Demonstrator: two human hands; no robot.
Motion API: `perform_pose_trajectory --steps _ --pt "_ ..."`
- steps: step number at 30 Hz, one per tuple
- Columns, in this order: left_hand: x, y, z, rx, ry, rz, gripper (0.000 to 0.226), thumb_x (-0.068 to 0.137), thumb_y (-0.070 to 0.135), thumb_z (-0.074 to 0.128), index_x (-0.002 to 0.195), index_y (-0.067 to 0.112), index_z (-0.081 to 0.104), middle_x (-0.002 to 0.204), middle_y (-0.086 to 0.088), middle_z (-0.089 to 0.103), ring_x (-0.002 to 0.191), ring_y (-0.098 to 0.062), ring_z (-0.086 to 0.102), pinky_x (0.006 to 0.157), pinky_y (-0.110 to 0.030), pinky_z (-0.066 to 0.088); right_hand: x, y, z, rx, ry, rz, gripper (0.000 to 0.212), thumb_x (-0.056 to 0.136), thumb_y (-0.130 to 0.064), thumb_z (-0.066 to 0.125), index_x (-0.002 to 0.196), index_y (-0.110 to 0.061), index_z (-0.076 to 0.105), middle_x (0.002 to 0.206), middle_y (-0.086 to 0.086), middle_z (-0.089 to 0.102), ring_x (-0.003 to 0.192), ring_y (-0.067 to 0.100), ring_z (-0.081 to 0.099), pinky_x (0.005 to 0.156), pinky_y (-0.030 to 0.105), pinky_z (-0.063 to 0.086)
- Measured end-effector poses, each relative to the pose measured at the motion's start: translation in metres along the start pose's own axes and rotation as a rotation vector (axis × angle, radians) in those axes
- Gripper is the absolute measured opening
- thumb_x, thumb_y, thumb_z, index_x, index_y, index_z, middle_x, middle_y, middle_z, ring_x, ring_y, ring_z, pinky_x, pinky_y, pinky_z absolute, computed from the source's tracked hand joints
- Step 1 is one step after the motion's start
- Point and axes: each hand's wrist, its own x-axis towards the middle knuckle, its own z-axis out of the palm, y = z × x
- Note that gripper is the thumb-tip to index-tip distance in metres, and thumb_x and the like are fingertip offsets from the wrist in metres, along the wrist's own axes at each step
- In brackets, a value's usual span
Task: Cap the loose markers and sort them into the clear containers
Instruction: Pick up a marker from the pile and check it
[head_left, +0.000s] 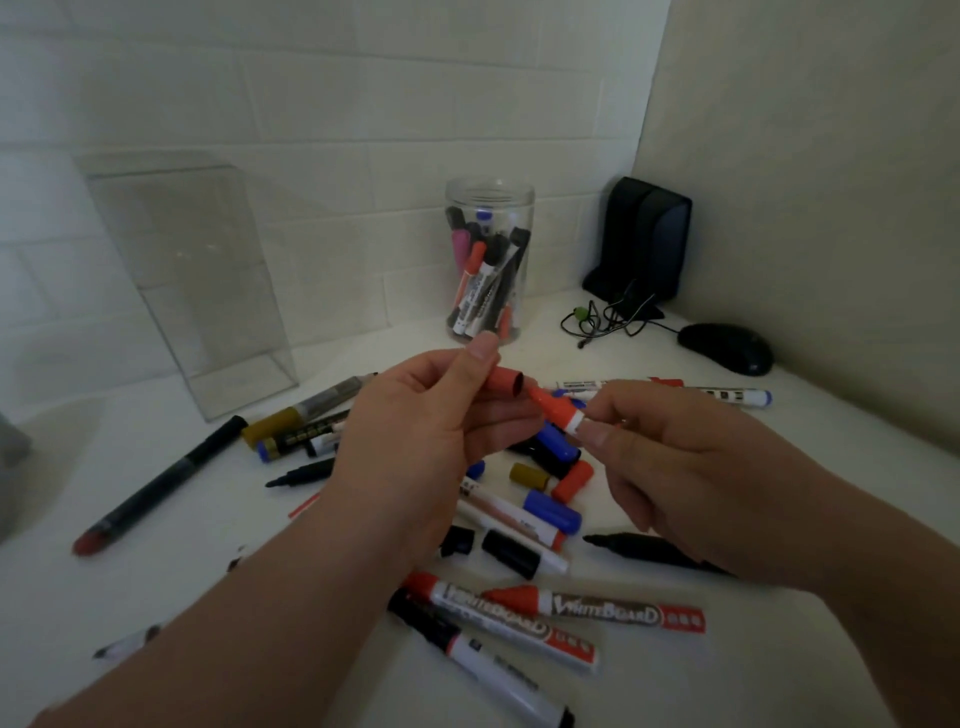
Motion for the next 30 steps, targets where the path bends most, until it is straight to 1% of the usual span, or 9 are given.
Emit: perform_pose_trajectory --steps 4,10,13,15,19,21,24,28,30 --pt "-0.002 -0.001 0.001 0.06 -0.032 0.024 0.025 0.091 0.026 0.063 0.092 0.002 0.067 0.087 -0.018 0.076 0.083 -0.032 0.076 0.075 -0.038 0.063 0.0 0.002 0.0 -0.084 0.05 -0.015 0.021 0.095 -0.049 0.046 0.078 -0.046 0.058 0.057 -0.007 0.058 0.043 0.002 0.043 0.05 0.025 0.041" --pt "-0.007 0.001 0.001 0.207 -0.044 0.08 0.022 0.091 0.024 0.065 0.094 0.003 0.071 0.08 -0.011 0.077 0.074 -0.026 0.076 0.065 -0.03 0.063 -0.003 0.002 0.001 -0.274 0.191 -0.153 0.013 0.09 -0.046 0.059 0.083 -0.037 0.064 0.068 -0.021 0.062 0.053 0.001 0.051 0.05 0.013 0.041" --pt "-0.007 -0.001 0.001 0.217 -0.043 0.075 0.023 0.091 0.025 0.066 0.094 0.004 0.071 0.08 -0.012 0.077 0.075 -0.026 0.076 0.066 -0.031 0.063 -0.005 0.004 0.003 -0.317 0.258 -0.204 0.007 0.088 -0.044 0.062 0.086 -0.039 0.068 0.073 -0.026 0.062 0.059 0.0 0.056 0.057 0.009 0.042" --pt "-0.007 -0.002 0.001 0.197 -0.036 0.081 0.023 0.09 0.026 0.066 0.096 0.004 0.072 0.082 -0.012 0.077 0.076 -0.028 0.076 0.069 -0.034 0.063 -0.004 0.005 0.006 -0.332 0.281 -0.223 0.011 0.088 -0.046 0.061 0.094 -0.043 0.07 0.078 -0.028 0.063 0.062 0.0 0.058 0.059 0.01 0.043" --pt "-0.009 -0.003 0.002 0.11 -0.006 0.092 0.02 0.09 0.024 0.066 0.096 0.006 0.073 0.084 -0.013 0.077 0.077 -0.029 0.076 0.069 -0.034 0.063 -0.002 0.007 0.012 -0.333 0.339 -0.279 0.022 0.088 -0.043 0.059 0.107 -0.042 0.072 0.072 -0.021 0.066 0.064 0.002 0.06 0.055 0.014 0.045" --pt "-0.009 -0.003 0.003 0.093 0.003 0.109 0.017 0.09 0.022 0.066 0.098 0.008 0.073 0.084 -0.011 0.077 0.076 -0.027 0.076 0.066 -0.029 0.062 -0.001 0.006 0.017 -0.398 0.403 -0.326 0.028 0.089 -0.042 0.058 0.112 -0.037 0.072 0.072 -0.02 0.067 0.059 0.001 0.057 0.052 0.012 0.038" --pt "-0.009 -0.003 0.003 0.065 0.01 0.135 0.017 0.089 0.021 0.066 0.103 0.015 0.073 0.086 -0.01 0.077 0.078 -0.023 0.076 0.065 -0.024 0.06 0.001 0.002 0.028 -0.466 0.482 -0.408 0.022 0.096 -0.032 0.059 0.112 -0.027 0.073 0.069 -0.016 0.065 0.057 -0.004 0.051 0.056 0.011 0.033" --pt "-0.009 -0.005 0.004 0.001 -0.006 0.158 0.023 0.091 0.022 0.062 0.112 0.02 0.07 0.092 -0.01 0.078 0.089 -0.021 0.076 0.075 -0.027 0.06 0.003 0.003 0.036 -0.465 0.529 -0.427 0.022 0.095 -0.028 0.057 0.112 -0.026 0.072 0.064 -0.018 0.058 0.05 -0.002 0.046 0.053 0.008 0.028" --pt "-0.01 -0.005 0.004 -0.029 -0.028 0.169 0.026 0.09 0.023 0.06 0.115 0.021 0.068 0.094 -0.012 0.077 0.093 -0.023 0.075 0.079 -0.03 0.06 0.001 0.002 0.038 -0.411 0.521 -0.406 0.02 0.1 -0.031 0.054 0.113 -0.029 0.07 0.063 -0.018 0.059 0.053 0.006 0.053 0.045 0.011 0.036"
